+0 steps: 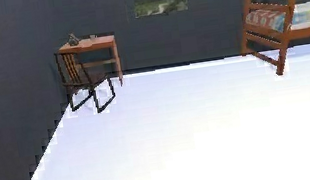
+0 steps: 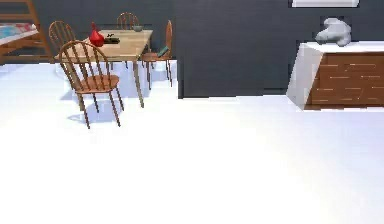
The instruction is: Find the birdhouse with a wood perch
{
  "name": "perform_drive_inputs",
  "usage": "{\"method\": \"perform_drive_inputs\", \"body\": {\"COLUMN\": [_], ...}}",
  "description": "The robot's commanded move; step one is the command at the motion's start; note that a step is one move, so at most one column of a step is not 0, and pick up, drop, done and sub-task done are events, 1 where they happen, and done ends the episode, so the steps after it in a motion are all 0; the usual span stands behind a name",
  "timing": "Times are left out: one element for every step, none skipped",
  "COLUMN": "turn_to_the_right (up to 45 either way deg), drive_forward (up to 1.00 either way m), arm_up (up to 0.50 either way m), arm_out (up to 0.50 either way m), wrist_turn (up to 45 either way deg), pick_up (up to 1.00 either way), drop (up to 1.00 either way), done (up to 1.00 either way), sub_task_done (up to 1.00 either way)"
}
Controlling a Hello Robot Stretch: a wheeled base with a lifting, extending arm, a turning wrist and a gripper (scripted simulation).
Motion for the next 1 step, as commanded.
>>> {"method": "perform_drive_inputs", "body": {"turn_to_the_right": [0.0], "drive_forward": [1.00], "arm_up": [0.00], "arm_out": [0.00], "wrist_turn": [0.0], "pick_up": [0.00], "drop": [0.00], "done": [0.00], "sub_task_done": [0.00]}}
